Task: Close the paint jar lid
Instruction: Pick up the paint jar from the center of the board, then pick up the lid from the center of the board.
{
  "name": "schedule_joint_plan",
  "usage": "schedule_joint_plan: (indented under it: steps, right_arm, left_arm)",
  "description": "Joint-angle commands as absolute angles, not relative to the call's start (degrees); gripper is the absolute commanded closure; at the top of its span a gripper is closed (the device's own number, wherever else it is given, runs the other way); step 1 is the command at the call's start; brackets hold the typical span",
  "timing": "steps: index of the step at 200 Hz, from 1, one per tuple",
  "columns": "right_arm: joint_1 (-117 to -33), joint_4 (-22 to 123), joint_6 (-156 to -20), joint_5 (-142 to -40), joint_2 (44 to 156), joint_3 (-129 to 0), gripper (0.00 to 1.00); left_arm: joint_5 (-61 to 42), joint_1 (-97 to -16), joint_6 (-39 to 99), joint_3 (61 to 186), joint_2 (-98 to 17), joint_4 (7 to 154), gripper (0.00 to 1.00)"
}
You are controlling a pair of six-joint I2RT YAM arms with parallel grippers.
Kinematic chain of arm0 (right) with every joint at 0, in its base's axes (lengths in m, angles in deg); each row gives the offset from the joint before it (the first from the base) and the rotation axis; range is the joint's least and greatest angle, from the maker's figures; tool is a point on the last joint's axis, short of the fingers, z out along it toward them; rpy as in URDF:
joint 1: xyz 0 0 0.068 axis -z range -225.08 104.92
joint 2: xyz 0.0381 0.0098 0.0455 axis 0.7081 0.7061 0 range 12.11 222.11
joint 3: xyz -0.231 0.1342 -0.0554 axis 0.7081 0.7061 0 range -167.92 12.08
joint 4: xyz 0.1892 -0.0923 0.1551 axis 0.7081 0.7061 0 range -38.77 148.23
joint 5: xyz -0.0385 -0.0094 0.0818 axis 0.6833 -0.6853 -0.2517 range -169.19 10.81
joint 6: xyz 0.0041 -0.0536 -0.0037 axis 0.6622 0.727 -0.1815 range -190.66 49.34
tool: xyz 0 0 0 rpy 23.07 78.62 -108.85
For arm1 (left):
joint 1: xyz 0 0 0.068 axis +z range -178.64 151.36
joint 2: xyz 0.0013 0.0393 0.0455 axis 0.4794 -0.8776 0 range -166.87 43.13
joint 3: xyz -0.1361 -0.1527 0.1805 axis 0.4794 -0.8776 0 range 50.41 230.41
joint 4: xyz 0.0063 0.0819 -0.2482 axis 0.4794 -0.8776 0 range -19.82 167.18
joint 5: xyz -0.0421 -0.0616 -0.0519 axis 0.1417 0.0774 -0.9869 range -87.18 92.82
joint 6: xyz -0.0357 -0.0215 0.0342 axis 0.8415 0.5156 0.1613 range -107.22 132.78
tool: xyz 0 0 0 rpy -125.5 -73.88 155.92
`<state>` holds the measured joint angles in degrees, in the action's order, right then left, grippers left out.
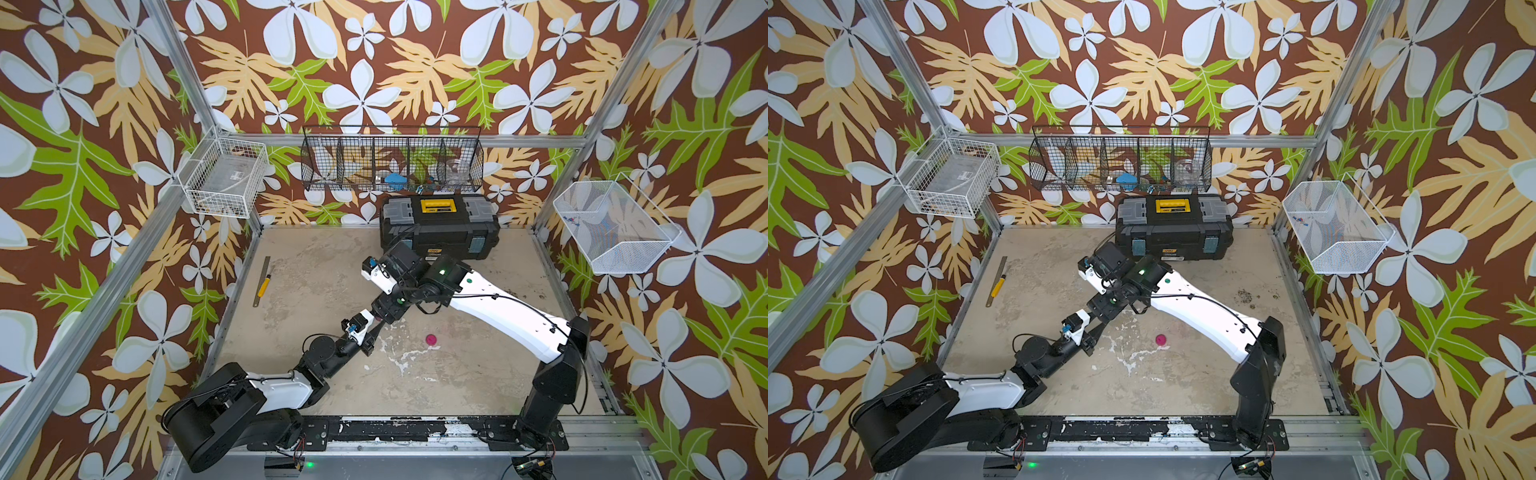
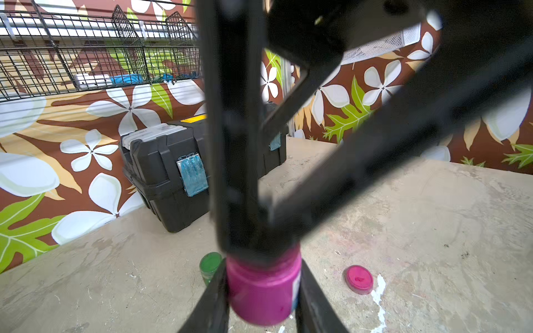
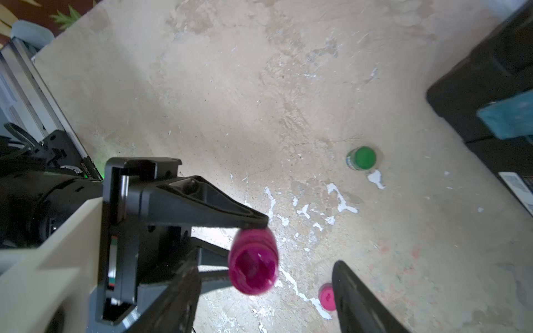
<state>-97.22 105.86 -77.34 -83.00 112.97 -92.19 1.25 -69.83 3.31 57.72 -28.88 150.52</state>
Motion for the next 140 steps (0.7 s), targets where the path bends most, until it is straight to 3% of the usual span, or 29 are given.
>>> schedule_joint_plan:
  steps: [1,68,140]
  right_arm:
    - [-94.1,102.2,-79.4,-80.9,109.0,-88.2,0.25]
    - [-85.2,92.2,-82.8,-79.2,95.6,-65.2,0.18]
    - [-84.4,87.9,-84.2,-78.1,96.1,-51.8,0.19]
  left_arm:
    - [1.1,-69.9,3.2,58.0,-28.6,151.3,0.91]
    - [1.0,-69.9,3.5,58.0,-28.9,151.2,0.91]
    - [1.1,-69.9,3.6,58.1,-28.8,151.2,0.91]
